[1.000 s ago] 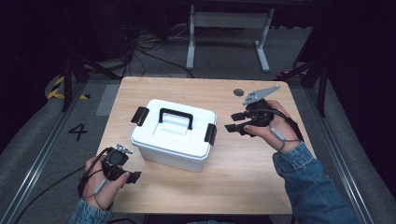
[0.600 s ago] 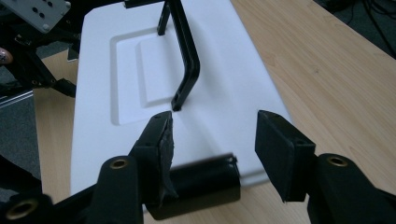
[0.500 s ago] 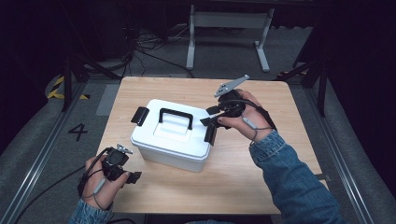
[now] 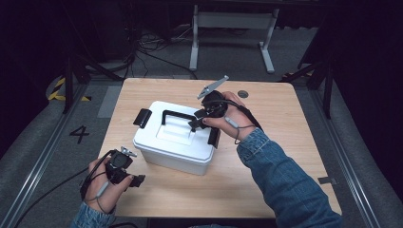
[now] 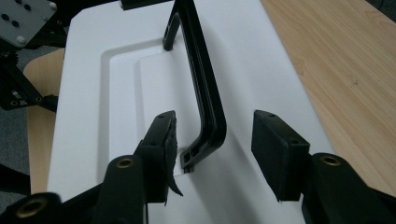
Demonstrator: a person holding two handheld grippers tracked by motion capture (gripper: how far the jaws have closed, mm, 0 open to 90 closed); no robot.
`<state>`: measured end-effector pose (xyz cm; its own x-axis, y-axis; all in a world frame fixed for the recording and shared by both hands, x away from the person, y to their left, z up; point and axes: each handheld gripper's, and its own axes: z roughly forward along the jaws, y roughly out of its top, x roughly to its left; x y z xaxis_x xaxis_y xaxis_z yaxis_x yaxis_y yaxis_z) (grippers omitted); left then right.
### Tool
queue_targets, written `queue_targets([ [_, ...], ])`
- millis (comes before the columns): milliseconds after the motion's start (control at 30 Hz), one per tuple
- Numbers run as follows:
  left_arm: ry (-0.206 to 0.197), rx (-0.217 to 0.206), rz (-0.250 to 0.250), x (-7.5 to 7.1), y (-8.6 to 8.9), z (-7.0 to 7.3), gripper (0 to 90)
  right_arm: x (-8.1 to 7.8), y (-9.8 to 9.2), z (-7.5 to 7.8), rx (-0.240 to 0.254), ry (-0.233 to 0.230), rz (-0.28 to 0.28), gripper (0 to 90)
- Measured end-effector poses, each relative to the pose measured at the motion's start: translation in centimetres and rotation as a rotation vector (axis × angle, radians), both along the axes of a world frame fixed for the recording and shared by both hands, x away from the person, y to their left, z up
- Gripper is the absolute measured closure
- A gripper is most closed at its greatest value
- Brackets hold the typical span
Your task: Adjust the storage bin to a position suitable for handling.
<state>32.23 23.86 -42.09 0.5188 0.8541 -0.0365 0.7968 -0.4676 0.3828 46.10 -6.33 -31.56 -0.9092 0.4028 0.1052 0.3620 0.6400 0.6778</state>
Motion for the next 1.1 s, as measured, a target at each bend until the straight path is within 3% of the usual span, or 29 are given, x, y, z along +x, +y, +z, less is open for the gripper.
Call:
queue_targets([
  [400, 0.005, -0.006, 0.006, 0.1, 0.1, -0.1, 21.3, 1.5, 2.4, 0.0, -0.042, 0.038, 0.046, 59.7],
  [500, 0.008, -0.005, 0.001, 0.1, 0.1, -0.2, 21.4, 1.5, 2.9, 0.0, -0.051, 0.040, 0.064, 65.2],
  [767, 0.007, -0.004, -0.003, 0.3, 0.0, -0.2, 21.5, 0.8, 3.3, 0.4, -0.083, 0.008, 0.124, 82.1],
  [867, 0.013, -0.003, -0.007, 0.3, -0.1, -0.3, 21.5, 0.4, 3.4, 0.5, -0.094, -0.018, 0.162, 84.4],
  [1100, 0.013, -0.004, -0.004, 0.4, -0.2, -0.3, 21.5, 0.2, 3.6, 0.6, -0.100, -0.023, 0.173, 84.9],
])
